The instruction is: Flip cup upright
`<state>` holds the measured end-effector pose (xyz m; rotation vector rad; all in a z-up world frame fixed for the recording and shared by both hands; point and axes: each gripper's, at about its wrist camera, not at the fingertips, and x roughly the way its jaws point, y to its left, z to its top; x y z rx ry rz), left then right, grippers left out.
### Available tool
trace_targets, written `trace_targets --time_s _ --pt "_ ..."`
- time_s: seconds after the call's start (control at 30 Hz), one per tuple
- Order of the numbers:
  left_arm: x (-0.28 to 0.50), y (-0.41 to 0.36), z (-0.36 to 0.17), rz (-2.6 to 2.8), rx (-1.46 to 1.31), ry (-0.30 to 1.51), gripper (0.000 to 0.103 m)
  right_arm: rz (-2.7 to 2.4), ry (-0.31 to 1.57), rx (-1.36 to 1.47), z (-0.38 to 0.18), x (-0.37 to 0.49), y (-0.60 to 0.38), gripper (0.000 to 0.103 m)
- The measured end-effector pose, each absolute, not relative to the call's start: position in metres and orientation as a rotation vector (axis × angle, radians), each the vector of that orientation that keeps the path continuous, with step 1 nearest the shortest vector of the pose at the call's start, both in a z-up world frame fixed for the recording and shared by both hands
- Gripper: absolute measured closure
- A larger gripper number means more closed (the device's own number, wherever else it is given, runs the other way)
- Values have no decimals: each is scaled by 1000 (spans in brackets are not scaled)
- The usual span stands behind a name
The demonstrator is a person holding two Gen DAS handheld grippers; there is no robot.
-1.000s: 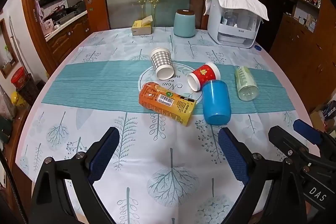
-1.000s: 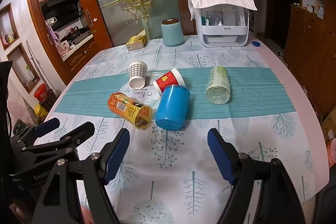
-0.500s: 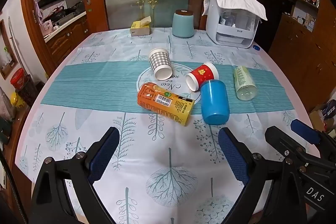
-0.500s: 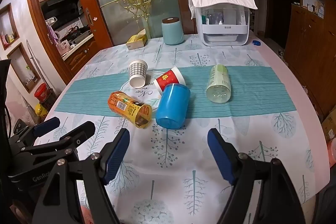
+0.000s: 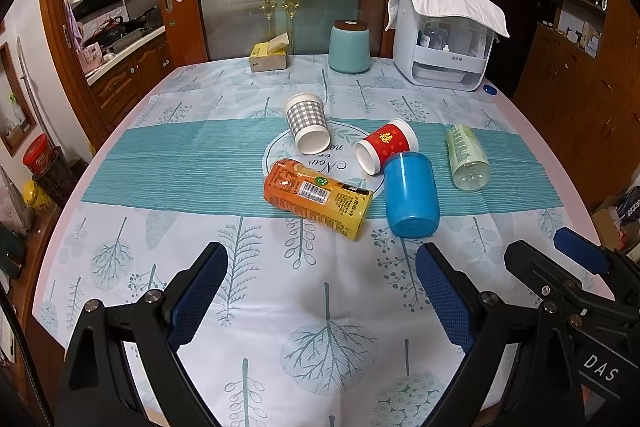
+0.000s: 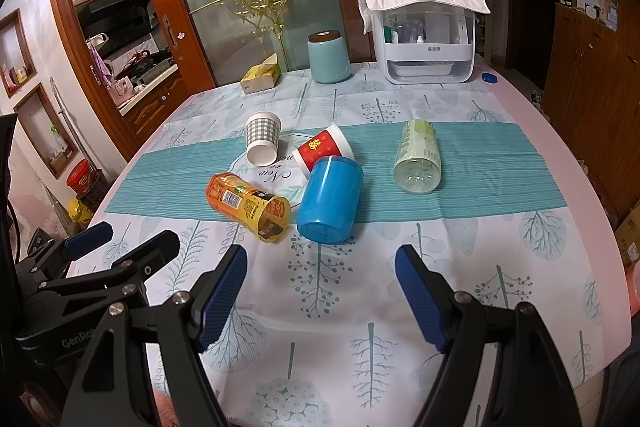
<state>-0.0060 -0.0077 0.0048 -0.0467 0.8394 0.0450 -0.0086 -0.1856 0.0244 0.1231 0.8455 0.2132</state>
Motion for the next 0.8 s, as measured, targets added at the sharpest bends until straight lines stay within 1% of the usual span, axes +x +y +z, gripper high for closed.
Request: trace_targets --time_s 0.8 --pt "-9 -1 3 47 -43 843 9 215 851 125 21 -7 -183 26"
